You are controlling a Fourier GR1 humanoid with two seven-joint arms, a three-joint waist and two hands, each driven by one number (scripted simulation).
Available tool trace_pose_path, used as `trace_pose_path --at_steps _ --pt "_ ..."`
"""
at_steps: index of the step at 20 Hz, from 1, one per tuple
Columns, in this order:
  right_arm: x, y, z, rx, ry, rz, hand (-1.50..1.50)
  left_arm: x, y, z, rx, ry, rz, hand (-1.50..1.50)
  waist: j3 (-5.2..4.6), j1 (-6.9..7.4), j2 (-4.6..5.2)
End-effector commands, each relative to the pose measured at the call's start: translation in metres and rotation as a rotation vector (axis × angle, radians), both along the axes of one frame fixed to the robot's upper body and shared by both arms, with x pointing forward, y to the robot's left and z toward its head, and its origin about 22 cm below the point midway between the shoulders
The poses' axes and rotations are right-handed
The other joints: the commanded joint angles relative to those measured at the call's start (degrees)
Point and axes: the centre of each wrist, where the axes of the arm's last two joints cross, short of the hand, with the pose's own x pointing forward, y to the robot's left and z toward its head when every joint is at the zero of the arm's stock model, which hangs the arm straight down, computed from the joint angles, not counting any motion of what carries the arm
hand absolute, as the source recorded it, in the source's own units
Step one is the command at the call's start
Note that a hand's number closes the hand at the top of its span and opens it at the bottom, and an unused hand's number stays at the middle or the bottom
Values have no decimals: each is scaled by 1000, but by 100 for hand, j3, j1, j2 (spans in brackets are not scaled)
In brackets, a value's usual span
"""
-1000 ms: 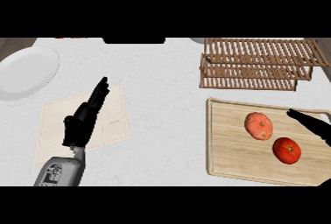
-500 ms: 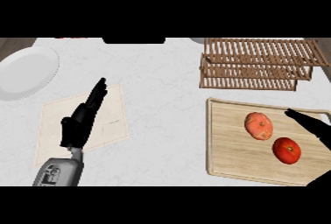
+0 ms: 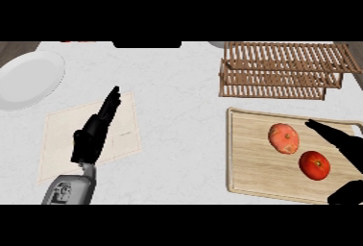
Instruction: Pick the tomato from the tray and place it in the tiered shelf
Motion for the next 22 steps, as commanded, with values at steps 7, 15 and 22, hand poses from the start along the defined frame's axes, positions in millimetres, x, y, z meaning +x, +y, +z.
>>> trace_pose_path --at_steps 7,15,22 --pt "-2 -2 -25 -8 32 31 -150 -8 10 -6 12 3 15 0 0 -1 0" --pt "2 3 -25 -109 -1 132 150 19 15 15 2 9 14 0 0 -16 2" --pt "-8 75 -38 -58 -62 1 150 1 20 -4 -1 -4 -4 0 -8 -45 -13"
